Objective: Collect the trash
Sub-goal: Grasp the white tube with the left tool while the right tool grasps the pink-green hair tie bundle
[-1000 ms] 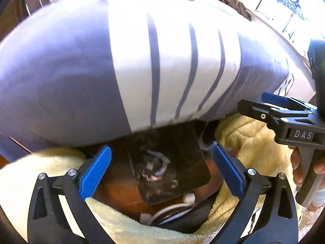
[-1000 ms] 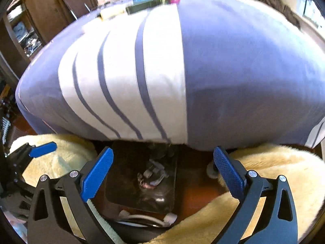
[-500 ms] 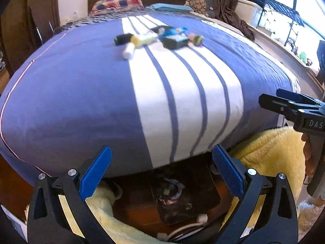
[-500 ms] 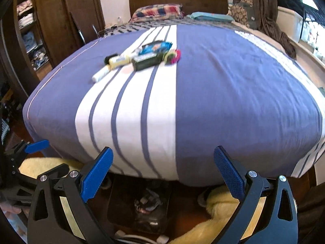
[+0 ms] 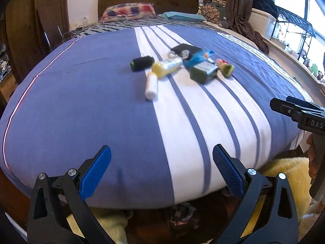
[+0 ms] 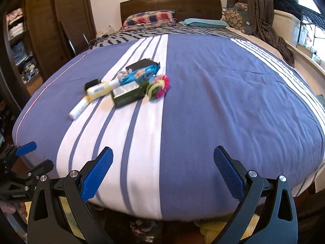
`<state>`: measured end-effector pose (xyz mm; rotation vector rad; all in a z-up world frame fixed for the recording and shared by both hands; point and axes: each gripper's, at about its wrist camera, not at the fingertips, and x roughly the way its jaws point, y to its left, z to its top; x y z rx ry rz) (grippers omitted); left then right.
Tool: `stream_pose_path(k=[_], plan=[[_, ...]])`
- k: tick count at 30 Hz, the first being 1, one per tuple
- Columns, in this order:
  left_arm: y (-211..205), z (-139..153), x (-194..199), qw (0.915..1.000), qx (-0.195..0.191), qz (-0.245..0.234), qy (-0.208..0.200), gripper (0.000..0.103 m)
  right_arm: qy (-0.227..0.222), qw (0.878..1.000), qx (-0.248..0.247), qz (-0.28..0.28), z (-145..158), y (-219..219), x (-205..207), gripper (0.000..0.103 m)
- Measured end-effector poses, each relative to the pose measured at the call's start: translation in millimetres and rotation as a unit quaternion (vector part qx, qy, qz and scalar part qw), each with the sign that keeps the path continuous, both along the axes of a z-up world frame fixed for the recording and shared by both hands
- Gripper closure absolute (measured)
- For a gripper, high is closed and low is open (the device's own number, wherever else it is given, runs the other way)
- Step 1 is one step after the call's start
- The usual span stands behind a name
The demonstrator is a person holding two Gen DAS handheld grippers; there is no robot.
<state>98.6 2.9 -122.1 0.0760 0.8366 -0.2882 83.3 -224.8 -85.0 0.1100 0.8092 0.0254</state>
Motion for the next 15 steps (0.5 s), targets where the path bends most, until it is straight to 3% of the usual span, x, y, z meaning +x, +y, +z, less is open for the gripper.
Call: stream_pose_path(k=[10,12,15], plan=[[-5.7,3.6,71.1,0.9999,-0.004,0.016,-0.005,0.010,-0.013,1.000,-0.008,-0.018,-8.5,3.1,63.4,0.005],[-10.7,-0.5,82.0,0.9999,0.000,0.014,-0.002,0.016,-0.005,1.000,-0.005,-0.020,-14.8,3.1,73.6,0.020],[-14.6,-7.1,96.0,0.9999,0.005,0.013,0.006,0.029,0.006,1.000,0.008,-0.013,-20.9,4.1,87.3,0.029]])
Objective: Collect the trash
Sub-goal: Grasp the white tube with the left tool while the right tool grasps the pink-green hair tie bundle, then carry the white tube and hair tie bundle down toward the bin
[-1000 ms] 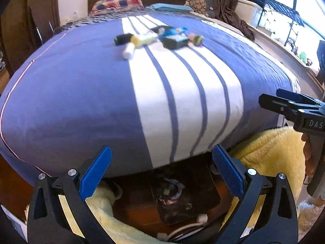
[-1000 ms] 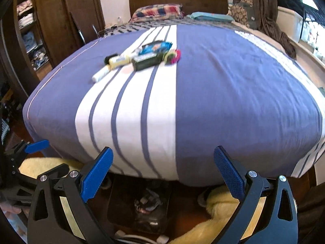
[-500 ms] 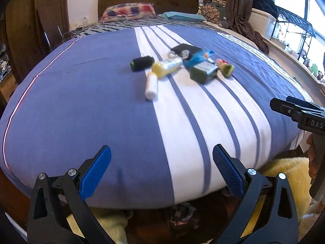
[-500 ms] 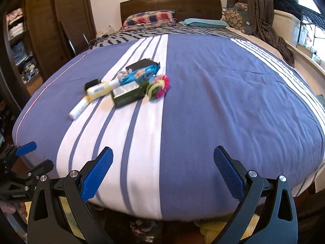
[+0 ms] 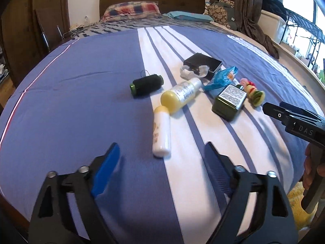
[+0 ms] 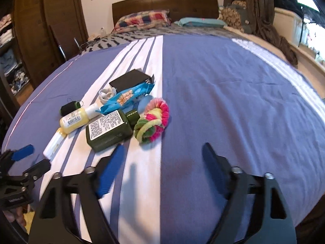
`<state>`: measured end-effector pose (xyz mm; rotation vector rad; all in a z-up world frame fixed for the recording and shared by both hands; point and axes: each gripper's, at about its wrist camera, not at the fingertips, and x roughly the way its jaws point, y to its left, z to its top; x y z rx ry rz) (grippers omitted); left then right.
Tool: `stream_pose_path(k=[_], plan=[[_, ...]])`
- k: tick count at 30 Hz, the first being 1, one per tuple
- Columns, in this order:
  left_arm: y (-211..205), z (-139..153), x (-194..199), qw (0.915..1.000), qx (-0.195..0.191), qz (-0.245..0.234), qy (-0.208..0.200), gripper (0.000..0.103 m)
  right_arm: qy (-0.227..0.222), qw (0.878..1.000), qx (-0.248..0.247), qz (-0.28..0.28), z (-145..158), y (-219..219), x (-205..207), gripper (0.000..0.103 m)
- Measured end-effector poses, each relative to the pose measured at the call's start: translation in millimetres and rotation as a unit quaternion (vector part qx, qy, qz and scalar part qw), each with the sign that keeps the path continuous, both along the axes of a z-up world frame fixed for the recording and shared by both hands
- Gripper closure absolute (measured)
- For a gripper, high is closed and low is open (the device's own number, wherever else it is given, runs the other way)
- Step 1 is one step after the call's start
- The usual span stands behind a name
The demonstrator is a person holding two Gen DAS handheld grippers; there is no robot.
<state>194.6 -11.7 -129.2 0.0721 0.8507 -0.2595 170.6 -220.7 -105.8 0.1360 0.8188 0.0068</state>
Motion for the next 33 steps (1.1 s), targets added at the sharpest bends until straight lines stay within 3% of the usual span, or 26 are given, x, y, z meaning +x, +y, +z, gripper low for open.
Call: stream_pose_path(k=[5,8,13,15,16,21,33], plan=[[-5.9,-10.2,15.0,0.9999,0.006,-0.003,0.008,0.037,0.004,1.000,-0.010,-0.001,-2.7,5.7,15.5,0.031],[-6.8,-13.0,23.6,0.9999,0.007,0.000,0.007,0.045,0.012,0.999,-0.027,-0.012,-6.0,6.8,27.5,0.039],[-4.7,-14.3,36.7,1.0000,0.001,0.005,0.004,0.070,0.017,0.999,-0.030,-0.018,-9.7,4.5,44.3,0.052],[-4.2,-14.2,39.6,1.0000,0.005,0.005,0.003,0.077,0.021,0.999,-0.036,-0.012,-11.8,7.0,47.3,0.070],[-3.9,-14.1,38.2,1.0000,0.006,0.003,0.003,0.083,0.022,0.999,-0.040,-0.009,-12.2,8.3,47.9,0.073],[-2.6,-13.5,22.4,0.9999,0.009,-0.003,0.002,0.085,0.020,0.999,-0.037,-0.006,-10.0,6.6,34.1,0.080],[-1.7,-11.7,-45.6,0.9998,0.002,-0.018,0.003,0.085,0.018,0.999,-0.047,0.021,-3.0,14.8,-42.2,0.080]])
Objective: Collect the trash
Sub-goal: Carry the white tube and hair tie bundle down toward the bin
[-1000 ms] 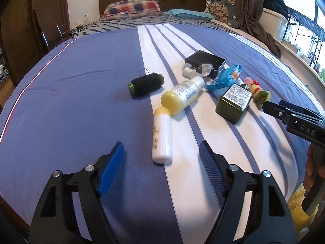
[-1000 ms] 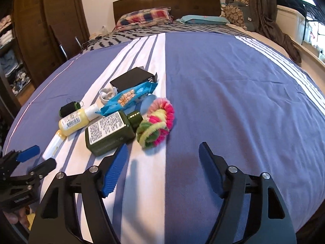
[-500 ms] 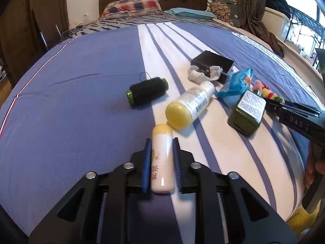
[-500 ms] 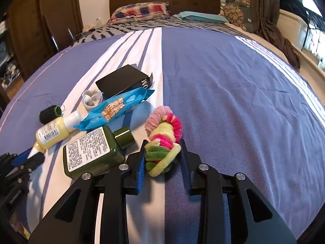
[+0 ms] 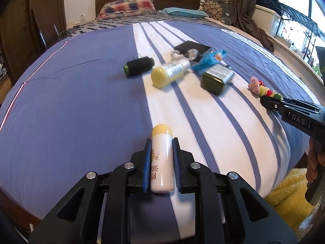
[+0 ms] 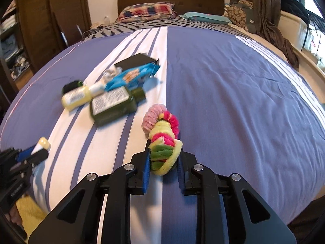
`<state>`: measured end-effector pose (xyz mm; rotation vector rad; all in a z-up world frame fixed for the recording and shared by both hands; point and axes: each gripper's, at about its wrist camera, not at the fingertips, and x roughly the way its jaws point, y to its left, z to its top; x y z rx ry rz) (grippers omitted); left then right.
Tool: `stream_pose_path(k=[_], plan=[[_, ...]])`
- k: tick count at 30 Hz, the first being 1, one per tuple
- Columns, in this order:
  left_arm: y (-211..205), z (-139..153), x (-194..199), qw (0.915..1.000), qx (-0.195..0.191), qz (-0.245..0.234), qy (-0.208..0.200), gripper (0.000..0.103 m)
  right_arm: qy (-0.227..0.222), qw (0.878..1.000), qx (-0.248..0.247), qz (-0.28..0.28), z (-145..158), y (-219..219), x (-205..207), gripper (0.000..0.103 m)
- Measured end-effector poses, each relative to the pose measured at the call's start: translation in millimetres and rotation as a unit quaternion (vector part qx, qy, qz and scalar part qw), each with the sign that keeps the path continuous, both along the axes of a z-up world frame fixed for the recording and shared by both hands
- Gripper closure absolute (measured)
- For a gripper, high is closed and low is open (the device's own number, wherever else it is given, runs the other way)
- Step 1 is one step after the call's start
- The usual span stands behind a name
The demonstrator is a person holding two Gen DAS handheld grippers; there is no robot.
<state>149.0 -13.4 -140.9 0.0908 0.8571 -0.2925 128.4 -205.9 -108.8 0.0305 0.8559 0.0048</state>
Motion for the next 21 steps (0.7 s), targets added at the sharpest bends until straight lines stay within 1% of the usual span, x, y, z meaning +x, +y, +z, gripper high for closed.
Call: stream_pose_path(k=[3,8,15,18,21], plan=[[0.4,0.3,-20.1,1.0000,-0.004,-0.004,-0.002,0.085,-0.004,1.000,-0.001,0.012,0.7,5.2,-20.8,0.080],[0.9,2.4,-48.0,0.9998,-0.018,-0.013,-0.003,0.085,-0.006,0.999,0.013,0.033,3.3,13.8,-55.0,0.081],[-3.8,11.2,-91.1,0.9989,-0.025,-0.035,-0.017,0.085,-0.025,0.998,0.036,0.048,15.0,21.5,-102.9,0.081],[-6.4,8.9,-109.7,0.9985,-0.026,-0.045,-0.015,0.085,-0.027,0.997,0.041,0.053,15.4,23.1,-120.8,0.081],[-7.1,1.6,-125.7,0.9982,-0.029,-0.053,-0.004,0.085,-0.015,0.997,0.040,0.057,7.4,25.7,-135.6,0.081]])
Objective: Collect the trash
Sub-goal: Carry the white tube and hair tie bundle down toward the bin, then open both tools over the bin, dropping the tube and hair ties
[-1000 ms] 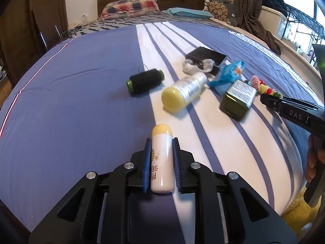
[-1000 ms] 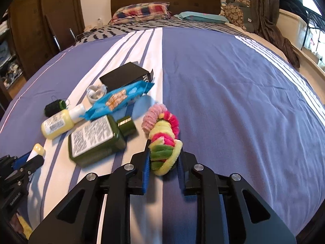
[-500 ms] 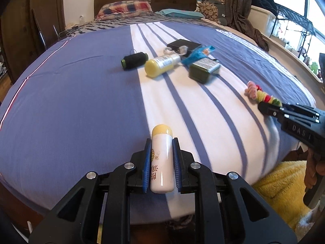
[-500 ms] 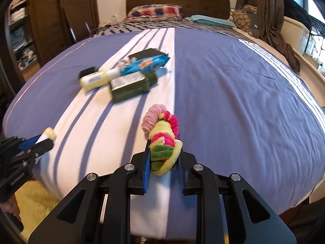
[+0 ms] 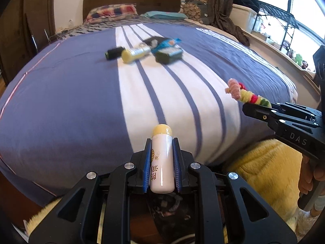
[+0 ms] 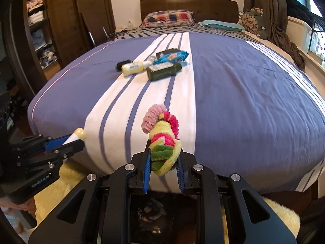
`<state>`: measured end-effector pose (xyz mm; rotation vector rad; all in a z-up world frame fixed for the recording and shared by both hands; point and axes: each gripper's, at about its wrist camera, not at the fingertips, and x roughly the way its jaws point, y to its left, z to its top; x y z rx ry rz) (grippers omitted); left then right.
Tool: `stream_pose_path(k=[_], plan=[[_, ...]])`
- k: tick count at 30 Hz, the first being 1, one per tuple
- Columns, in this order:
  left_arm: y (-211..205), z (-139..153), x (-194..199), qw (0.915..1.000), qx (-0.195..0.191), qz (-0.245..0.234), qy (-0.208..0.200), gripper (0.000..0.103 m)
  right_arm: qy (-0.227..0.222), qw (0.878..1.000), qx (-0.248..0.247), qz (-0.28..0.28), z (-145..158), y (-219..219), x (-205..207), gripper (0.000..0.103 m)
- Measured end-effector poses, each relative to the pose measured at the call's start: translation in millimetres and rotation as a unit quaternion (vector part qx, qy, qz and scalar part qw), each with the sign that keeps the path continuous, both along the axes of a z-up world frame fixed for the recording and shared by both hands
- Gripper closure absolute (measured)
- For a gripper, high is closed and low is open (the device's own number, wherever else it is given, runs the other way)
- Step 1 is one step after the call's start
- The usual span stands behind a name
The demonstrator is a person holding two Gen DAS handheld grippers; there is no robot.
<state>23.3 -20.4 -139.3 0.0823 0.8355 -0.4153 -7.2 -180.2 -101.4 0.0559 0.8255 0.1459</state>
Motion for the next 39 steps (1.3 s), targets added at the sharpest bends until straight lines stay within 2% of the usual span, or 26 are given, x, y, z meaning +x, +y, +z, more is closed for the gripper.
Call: stream_pose_path(k=[4,13,26,33,39], plan=[[-1.6,-16.0,-15.7,0.9998,0.002,-0.002,0.018,0.085,0.027,1.000,-0.007,0.002,-19.6,2.8,-10.5,0.081],[-6.6,-76.8,-34.4,0.9953,0.011,-0.011,0.096,0.085,0.094,0.995,-0.008,0.013,-73.2,10.1,-26.8,0.081],[-18.9,-155.7,-28.4,0.9778,0.008,-0.038,0.206,0.085,0.189,0.982,0.010,0.027,-137.3,16.7,-20.2,0.081],[-16.5,-179.8,-27.7,0.9681,0.002,-0.041,0.247,0.085,0.231,0.972,0.027,0.038,-160.4,21.8,-9.0,0.081],[-18.0,-183.2,-26.9,0.9659,0.007,-0.039,0.256,0.085,0.250,0.967,0.032,0.050,-170.2,28.8,-0.6,0.080]])
